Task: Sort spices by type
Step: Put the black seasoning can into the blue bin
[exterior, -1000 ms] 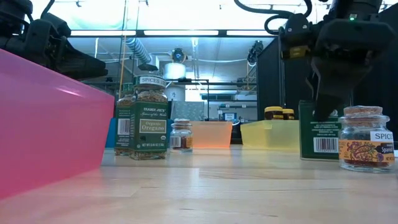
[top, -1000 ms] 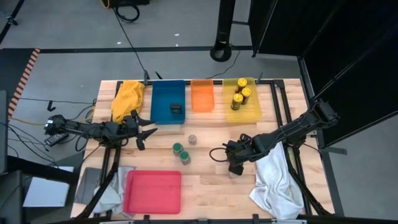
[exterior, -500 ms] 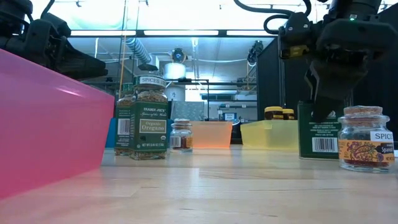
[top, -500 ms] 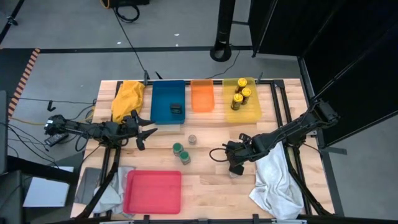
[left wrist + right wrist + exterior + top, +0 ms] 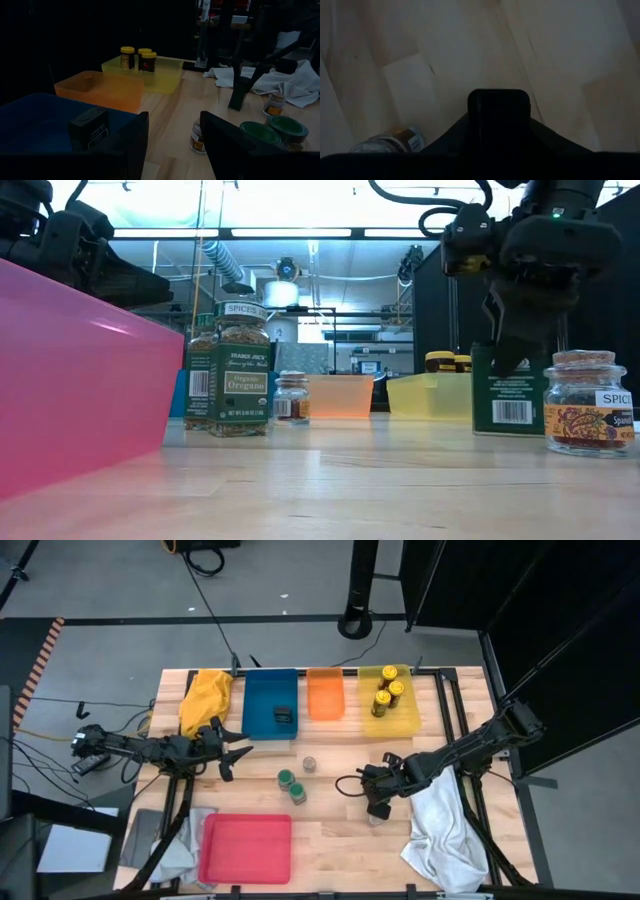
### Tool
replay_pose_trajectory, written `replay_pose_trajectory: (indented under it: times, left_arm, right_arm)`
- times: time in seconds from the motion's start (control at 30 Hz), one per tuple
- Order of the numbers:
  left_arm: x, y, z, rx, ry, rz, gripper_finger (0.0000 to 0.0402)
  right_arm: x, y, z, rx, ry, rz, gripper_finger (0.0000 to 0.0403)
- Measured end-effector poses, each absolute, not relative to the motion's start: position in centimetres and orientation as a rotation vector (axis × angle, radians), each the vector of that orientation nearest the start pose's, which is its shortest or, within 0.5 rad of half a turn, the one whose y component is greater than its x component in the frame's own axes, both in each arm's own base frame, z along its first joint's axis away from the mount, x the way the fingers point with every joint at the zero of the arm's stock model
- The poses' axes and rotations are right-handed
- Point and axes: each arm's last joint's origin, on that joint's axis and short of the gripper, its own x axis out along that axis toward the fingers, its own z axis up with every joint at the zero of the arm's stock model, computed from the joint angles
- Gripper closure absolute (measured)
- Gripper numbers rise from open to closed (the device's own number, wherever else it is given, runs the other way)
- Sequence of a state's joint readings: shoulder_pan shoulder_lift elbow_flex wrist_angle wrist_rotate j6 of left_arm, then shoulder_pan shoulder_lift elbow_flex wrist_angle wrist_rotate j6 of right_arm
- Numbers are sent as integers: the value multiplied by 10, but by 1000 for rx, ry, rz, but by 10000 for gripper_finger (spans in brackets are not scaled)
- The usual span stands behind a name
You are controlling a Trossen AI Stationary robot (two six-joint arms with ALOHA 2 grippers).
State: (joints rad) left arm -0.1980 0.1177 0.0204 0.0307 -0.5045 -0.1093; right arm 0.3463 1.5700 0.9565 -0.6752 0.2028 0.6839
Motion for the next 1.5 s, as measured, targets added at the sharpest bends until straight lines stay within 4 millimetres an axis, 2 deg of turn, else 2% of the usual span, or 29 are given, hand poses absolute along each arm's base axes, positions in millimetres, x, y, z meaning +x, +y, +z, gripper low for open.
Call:
replay_pose_trajectory:
  times: [0.2,0.8,1.5]
  left_arm:
    - [101,-6,164,-85,46,309,218]
    - [101,-6,164,-85,46,310,218]
    - [101,-6,164,-85,46,309,218]
  right_arm:
    - [273,86,188,222,1181,-277,270]
    - [315,70,251,18,932,-163,270]
    - [354,18,290,-213,482,-164,270]
